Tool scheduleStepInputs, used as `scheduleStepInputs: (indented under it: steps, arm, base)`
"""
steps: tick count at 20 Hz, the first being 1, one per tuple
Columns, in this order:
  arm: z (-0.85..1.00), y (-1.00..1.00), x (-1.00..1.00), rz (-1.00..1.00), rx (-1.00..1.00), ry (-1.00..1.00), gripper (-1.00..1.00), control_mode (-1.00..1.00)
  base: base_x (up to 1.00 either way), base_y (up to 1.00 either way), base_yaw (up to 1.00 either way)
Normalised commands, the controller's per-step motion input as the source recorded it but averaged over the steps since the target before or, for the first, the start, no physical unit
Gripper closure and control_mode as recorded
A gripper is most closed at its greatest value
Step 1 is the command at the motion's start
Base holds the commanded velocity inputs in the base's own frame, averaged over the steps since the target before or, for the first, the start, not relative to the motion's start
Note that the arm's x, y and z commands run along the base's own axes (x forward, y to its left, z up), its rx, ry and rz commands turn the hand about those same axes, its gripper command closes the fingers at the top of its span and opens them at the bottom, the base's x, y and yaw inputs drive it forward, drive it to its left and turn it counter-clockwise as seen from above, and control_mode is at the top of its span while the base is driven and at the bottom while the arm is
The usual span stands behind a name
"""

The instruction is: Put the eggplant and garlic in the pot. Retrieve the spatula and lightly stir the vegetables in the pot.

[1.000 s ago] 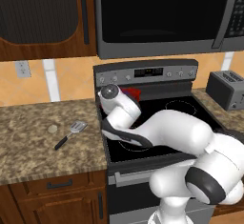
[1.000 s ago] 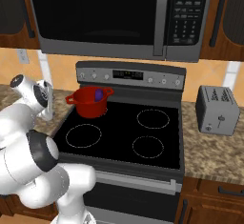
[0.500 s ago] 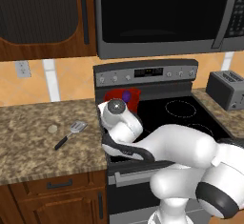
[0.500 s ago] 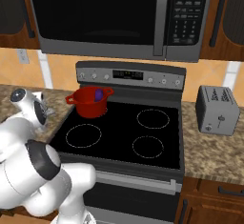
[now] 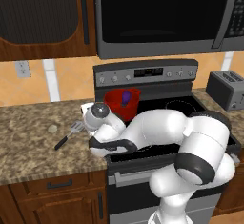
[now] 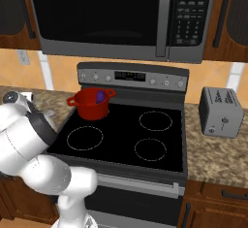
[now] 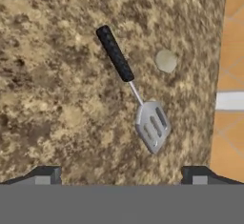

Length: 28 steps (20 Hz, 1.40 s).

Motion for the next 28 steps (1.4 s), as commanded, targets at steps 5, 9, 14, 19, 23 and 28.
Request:
scheduleStepInputs:
  steps: [5,9,14,19,23,28]
  arm:
    - [0.06,0.62,0.31,-0.28,0.01,-0.01,-1.00,-1.00]
    - [-0.02,0.41,0.04,-0.34,0.16,0.08,-1.00,-1.00]
    - [0.28,0.12,0.00,-0.28,0.34,0.19,-1.00,-1.00]
    - [0.04,0.00,0.28,-0.19,0.39,0.22,-1.00,-1.00]
    - [-0.41,0.06,0.44,-0.06,0.15,0.15,-1.00,-1.00]
    - [-0.18,0.51,0.25,-0.09,0.01,0.21,-1.00,-1.00]
  base:
    - [0.00,0.00,0.00]
    - [0.00,0.00,0.00]
    - [0.00,0.00,0.00]
    - [0.00,0.00,0.00]
    - [0.00,0.00,0.00]
    - [0.00,0.00,0.00]
